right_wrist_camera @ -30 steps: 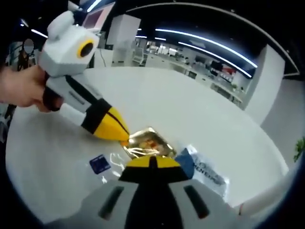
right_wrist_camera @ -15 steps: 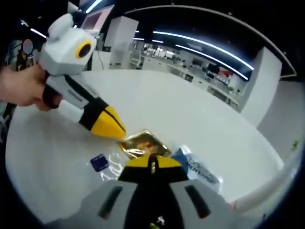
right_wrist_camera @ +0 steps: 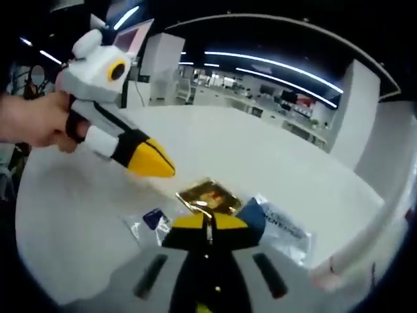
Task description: Arrange the skincare products in the storage area until every visible bottle or jar stands upright without overlapping.
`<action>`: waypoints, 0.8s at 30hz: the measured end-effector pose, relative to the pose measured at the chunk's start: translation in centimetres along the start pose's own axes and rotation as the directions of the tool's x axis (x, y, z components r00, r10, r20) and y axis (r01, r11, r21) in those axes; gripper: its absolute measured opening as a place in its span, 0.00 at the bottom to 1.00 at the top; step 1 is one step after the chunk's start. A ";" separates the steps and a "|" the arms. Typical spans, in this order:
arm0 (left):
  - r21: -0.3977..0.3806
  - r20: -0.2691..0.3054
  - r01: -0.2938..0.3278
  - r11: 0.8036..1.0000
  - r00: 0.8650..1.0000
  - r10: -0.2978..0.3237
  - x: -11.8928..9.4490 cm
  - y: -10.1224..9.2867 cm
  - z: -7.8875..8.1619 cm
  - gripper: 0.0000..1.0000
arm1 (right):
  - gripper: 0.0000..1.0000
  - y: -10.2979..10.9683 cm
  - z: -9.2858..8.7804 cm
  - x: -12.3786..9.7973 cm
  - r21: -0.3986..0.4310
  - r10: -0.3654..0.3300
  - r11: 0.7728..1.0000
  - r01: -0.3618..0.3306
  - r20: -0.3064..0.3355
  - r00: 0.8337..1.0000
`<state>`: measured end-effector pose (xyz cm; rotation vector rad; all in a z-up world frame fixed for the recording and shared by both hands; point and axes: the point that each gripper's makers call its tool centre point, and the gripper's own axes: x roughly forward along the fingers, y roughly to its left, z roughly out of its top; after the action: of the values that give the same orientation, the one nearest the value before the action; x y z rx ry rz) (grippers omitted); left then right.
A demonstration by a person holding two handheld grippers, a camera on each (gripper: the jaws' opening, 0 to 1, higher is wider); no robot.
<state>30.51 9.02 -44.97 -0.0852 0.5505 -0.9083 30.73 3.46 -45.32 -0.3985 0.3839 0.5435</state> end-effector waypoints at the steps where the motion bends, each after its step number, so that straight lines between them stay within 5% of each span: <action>1: 0.000 0.002 0.002 1.000 1.000 -0.002 -0.1 -0.1 0.0 0.02 | 0.07 0.1 0.1 0.0 0.005 -0.002 1.000 0.002 0.005 1.000; 11: -0.008 0.043 0.026 1.000 0.999 -0.026 -0.9 -0.7 0.4 0.18 | 0.28 1.1 0.7 -0.7 -0.022 0.002 1.000 -0.001 0.032 0.999; 24: -0.009 0.056 0.051 0.999 0.997 -0.050 -2.7 -1.4 0.4 0.30 | 0.40 2.3 1.3 -1.9 -0.045 0.019 0.999 -0.016 0.057 0.998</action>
<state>28.40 10.18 -43.04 -0.1338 0.5034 -0.9493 28.23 5.04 -43.92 -0.4221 0.3209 0.5802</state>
